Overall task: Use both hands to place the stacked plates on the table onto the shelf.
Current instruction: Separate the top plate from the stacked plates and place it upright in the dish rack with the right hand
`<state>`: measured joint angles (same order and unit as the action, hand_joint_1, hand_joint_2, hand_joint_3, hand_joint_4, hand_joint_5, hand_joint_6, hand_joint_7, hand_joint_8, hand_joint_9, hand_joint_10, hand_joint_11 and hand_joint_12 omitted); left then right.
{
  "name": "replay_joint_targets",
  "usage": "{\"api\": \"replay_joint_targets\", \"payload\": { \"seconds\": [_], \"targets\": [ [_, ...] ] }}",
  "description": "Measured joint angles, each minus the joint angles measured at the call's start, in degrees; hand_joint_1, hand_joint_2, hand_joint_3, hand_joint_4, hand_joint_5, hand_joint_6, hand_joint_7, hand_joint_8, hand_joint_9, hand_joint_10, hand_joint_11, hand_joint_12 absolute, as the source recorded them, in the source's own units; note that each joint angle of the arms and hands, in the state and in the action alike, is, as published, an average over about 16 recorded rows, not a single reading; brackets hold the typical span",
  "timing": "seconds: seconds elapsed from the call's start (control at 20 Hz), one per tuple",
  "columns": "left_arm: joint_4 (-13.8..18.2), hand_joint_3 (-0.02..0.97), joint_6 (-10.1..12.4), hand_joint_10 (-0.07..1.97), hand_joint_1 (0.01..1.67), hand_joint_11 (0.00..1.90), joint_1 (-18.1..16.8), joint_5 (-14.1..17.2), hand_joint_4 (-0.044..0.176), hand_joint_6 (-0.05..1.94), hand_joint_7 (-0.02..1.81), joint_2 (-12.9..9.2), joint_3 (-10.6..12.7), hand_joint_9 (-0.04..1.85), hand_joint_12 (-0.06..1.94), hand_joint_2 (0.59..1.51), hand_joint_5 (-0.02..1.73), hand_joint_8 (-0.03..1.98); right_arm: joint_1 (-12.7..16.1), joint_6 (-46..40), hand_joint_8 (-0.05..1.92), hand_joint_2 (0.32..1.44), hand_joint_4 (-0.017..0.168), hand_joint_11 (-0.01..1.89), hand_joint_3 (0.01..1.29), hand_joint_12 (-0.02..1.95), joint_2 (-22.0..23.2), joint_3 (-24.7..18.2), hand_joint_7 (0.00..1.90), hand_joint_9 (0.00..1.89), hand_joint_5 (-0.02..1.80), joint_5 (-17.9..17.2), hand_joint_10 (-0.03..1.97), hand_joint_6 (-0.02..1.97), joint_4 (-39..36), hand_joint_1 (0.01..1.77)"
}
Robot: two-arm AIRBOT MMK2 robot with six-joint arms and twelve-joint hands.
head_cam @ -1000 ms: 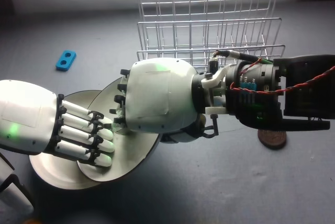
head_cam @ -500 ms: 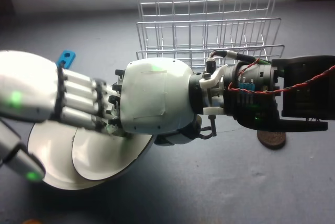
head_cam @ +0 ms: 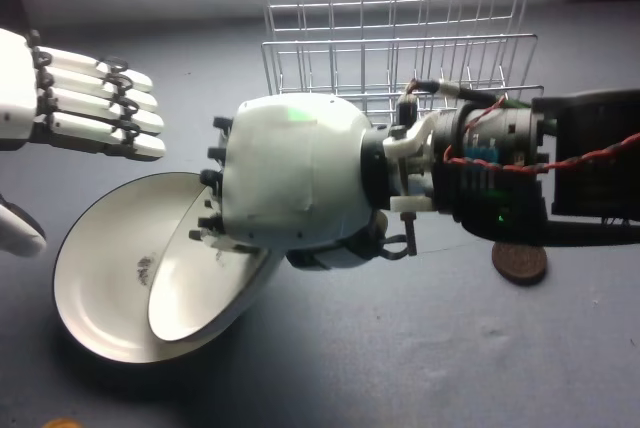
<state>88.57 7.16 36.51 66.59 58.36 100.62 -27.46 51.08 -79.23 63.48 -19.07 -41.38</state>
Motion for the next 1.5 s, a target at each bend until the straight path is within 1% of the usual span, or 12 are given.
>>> {"api": "replay_joint_targets", "payload": {
  "seconds": [0.2,0.35,0.55,0.75,0.9,1.05,1.35,1.5],
  "targets": [
    [-0.57,0.017,0.31,0.01,0.03,0.02,0.24,-0.06,-0.001,0.02,0.05,-0.19,2.28,0.03,-0.01,1.132,0.07,0.0,1.76,-0.05,0.79,0.97,0.018,0.96,0.01,1.0,2.27,-2.98,1.04,1.29,0.92,0.81,0.02,0.73,0.7,1.18],
    [-0.79,0.016,0.52,0.01,0.03,0.02,0.36,-0.33,-0.001,0.02,0.06,-0.32,3.26,0.03,-0.01,1.132,0.07,0.0,3.53,-0.1,0.81,0.98,0.022,0.96,0.01,1.01,4.57,-5.54,1.06,1.29,0.95,1.41,0.02,0.79,1.71,1.18],
    [-1.0,0.016,0.94,0.01,0.03,0.02,0.31,-0.76,-0.001,0.02,0.06,-0.5,3.7,0.04,-0.01,1.133,0.07,0.0,6.14,-1.02,0.82,0.98,0.027,0.95,0.01,1.02,8.24,-9.04,1.08,1.3,0.98,2.11,0.02,0.87,3.1,1.19],
    [-1.29,0.016,1.28,0.01,0.03,0.02,-0.03,-1.36,-0.001,0.01,0.06,-0.65,3.7,0.04,-0.01,1.133,0.07,0.0,9.12,-5.45,0.82,0.98,0.028,0.95,0.01,1.02,12.43,-12.01,1.08,1.31,0.98,2.78,0.02,0.91,2.91,1.19],
    [-1.33,0.016,1.48,0.01,0.03,0.02,-0.29,-1.81,-0.001,0.01,0.07,-0.68,3.57,0.04,-0.01,1.133,0.07,0.0,11.54,-11.21,0.82,0.98,0.027,0.95,0.01,1.01,15.66,-13.55,1.08,1.31,0.99,3.2,0.01,0.92,1.63,1.19],
    [-1.17,0.016,1.68,0.01,0.03,0.02,-0.43,-2.19,-0.001,0.01,0.07,-0.69,3.34,0.04,-0.01,1.133,0.07,0.0,14.1,-19.43,0.82,0.98,0.027,0.96,0.01,1.01,18.62,-14.26,1.08,1.31,0.99,3.37,0.01,0.92,-0.65,1.19],
    [-0.68,0.016,2.06,0.01,0.03,0.02,-0.46,-2.66,-0.001,0.01,0.07,-0.72,2.77,0.05,-0.01,1.133,0.07,0.0,18.39,-38.42,0.82,0.98,0.026,0.98,0.01,1.02,23.0,-13.48,1.09,1.32,0.99,3.97,0.01,0.91,-6.39,1.19],
    [-0.38,0.017,2.26,0.01,0.03,0.02,-0.43,-2.72,-0.001,0.01,0.07,-0.74,2.37,0.05,-0.01,1.134,0.07,0.0,20.3,-46.61,0.82,0.98,0.026,0.98,0.01,1.02,24.67,-12.62,1.09,1.32,0.99,4.34,0.01,0.92,-8.78,1.19]
  ]
}}
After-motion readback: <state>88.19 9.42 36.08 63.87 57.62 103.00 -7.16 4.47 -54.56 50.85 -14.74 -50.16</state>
